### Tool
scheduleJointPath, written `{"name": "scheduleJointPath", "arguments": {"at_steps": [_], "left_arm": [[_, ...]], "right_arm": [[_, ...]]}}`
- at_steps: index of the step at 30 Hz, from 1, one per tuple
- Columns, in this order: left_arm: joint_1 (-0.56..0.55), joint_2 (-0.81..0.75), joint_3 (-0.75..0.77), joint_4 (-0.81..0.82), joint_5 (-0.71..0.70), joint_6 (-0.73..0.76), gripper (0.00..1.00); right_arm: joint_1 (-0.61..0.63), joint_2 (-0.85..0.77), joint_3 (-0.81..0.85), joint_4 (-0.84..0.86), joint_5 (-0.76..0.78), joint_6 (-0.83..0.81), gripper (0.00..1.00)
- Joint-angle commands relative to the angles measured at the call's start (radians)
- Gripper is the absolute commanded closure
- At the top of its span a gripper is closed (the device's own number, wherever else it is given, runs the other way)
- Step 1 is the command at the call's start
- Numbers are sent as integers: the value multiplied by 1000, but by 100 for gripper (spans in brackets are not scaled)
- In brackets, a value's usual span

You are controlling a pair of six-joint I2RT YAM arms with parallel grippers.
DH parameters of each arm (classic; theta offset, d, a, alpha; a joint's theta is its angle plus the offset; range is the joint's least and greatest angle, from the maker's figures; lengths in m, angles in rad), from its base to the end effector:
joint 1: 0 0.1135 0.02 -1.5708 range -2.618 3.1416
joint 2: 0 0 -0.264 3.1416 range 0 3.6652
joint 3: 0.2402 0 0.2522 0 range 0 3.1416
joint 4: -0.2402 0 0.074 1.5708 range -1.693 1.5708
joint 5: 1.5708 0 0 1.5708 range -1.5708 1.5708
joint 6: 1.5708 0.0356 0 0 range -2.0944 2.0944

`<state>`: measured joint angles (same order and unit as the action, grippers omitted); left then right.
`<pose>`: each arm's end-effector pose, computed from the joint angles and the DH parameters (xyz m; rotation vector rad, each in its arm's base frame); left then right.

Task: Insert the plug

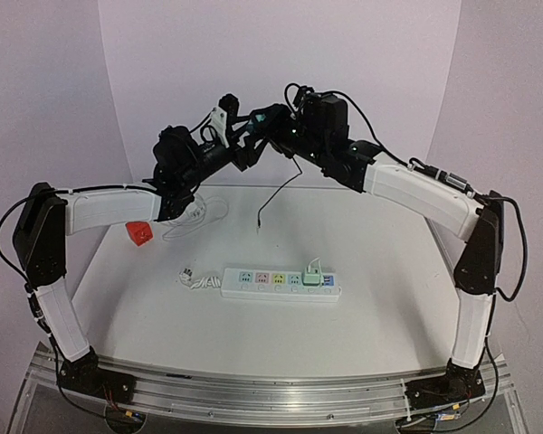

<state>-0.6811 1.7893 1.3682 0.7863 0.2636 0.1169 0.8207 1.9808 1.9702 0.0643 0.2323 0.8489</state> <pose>0.3255 -0.2758 0.3646 0.6916 1.0345 -0.6498 0.3327 0.3451 0.4188 0.2225 1.6190 1.1415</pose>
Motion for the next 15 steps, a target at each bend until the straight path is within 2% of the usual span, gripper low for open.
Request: {"name": "scheduleJointPath", "arguments": {"at_steps": [1,4,9,11,15], "left_arm": [[-12,-11,37,83,-23,19,50],[-11,-14,30,81,-29,24,62],[-11,-16,26,79,-32,31,96],[-11,-19,20,73,-32,34,100],[-11,-38,-11,66,-13,54,100]], "right_arm": [[5,4,29,68,-8,10,100],[6,3,25,73,-15,13,100],[6,9,10,72,-32,29,100],[6,8,-5,72,-35,34,100],[3,5,-24,69,-81,-3,97]]}}
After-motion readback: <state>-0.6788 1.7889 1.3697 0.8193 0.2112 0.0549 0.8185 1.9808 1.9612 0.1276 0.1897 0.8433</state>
